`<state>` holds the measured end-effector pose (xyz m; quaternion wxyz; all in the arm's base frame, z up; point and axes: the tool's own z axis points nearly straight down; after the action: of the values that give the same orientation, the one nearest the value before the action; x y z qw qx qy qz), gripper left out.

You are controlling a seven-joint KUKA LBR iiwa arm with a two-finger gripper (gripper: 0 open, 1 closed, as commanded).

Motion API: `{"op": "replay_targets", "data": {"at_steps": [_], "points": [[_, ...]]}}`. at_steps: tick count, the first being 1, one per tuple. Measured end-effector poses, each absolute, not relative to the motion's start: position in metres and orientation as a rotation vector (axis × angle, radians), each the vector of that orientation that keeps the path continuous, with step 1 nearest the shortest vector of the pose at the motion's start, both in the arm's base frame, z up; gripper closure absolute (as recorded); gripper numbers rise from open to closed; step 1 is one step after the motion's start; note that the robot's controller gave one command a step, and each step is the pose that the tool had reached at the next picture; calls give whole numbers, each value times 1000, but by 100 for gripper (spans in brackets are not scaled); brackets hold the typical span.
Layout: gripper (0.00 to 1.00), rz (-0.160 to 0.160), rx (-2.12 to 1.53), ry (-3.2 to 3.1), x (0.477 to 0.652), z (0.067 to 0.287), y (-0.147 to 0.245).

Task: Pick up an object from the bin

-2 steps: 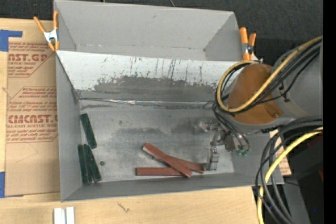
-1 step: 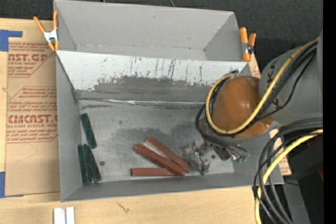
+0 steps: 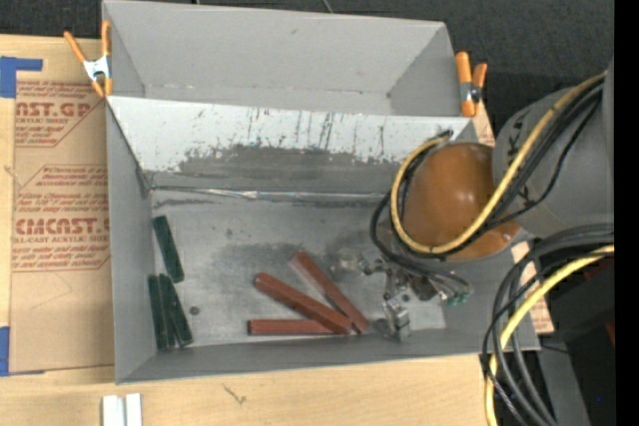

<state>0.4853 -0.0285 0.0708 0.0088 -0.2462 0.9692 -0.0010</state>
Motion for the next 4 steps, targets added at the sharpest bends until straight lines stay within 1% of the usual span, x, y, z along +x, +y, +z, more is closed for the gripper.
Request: {"op": "replay_targets", "data": {"at_steps": [1,2,3,4], "points": [[0,-3,-770,3029,485,71,-29],[0,-1,-679,3066,498,75,19],[0,3,-666,3067,505,76,69],[100,1,-225,3132,513,75,80]]}}
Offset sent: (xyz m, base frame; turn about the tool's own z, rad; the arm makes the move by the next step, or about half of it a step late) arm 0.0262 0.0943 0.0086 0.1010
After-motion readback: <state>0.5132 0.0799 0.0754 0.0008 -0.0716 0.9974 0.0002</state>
